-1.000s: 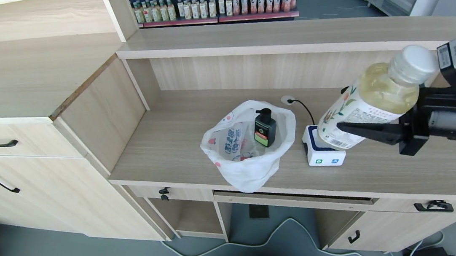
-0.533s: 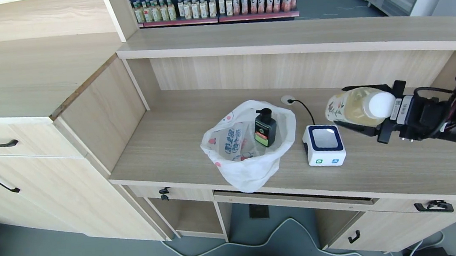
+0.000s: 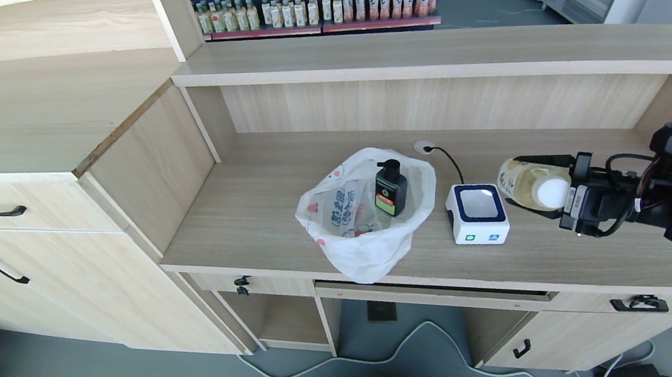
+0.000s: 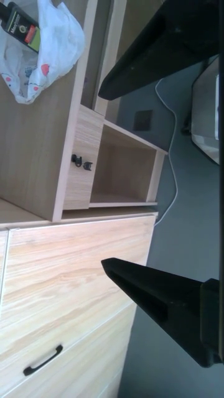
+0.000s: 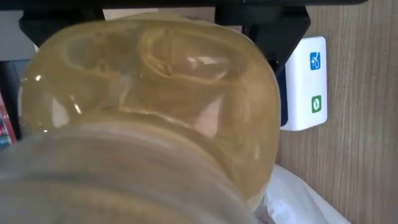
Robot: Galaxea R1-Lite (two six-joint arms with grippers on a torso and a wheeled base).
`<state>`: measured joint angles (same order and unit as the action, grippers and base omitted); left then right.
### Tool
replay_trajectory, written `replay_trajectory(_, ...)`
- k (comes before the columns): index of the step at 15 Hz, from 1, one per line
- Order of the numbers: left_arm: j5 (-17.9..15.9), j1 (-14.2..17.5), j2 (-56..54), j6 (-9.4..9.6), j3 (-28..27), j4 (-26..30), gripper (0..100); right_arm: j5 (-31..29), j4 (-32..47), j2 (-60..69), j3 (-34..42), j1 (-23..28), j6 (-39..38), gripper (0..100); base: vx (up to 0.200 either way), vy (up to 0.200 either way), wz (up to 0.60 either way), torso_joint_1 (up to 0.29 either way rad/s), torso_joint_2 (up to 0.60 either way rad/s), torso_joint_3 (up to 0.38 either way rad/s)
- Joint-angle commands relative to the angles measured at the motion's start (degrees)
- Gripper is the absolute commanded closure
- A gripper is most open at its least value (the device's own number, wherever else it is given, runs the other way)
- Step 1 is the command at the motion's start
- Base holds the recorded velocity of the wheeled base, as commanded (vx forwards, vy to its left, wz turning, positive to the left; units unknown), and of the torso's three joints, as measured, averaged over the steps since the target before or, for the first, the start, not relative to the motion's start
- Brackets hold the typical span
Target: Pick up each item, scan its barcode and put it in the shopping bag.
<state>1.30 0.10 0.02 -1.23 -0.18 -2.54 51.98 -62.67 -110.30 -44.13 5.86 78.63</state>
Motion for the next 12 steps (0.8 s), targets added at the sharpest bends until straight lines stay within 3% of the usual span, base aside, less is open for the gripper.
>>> replay_trajectory(1,0.0,0.0,0.0,0.0,0.0,0.0,0,0.1,0.0,-1.3,-0.3,0.3,0.3,100,0.0,0.0,0.0,0.0,0.0,0.0)
replay_trajectory(6,0.0,0.0,0.0,-0.09,0.0,0.0,0,2.2,-1.7,-5.1,-4.6,0.3,3.3,100,0.0,0.0,0.0,0.0,0.0,0.0)
replay_trajectory(12,0.0,0.0,0.0,-0.09,0.0,0.0,0,2.2,-7.5,-8.6,-4.5,-0.3,3.4,100,0.0,0.0,0.0,0.0,0.0,0.0)
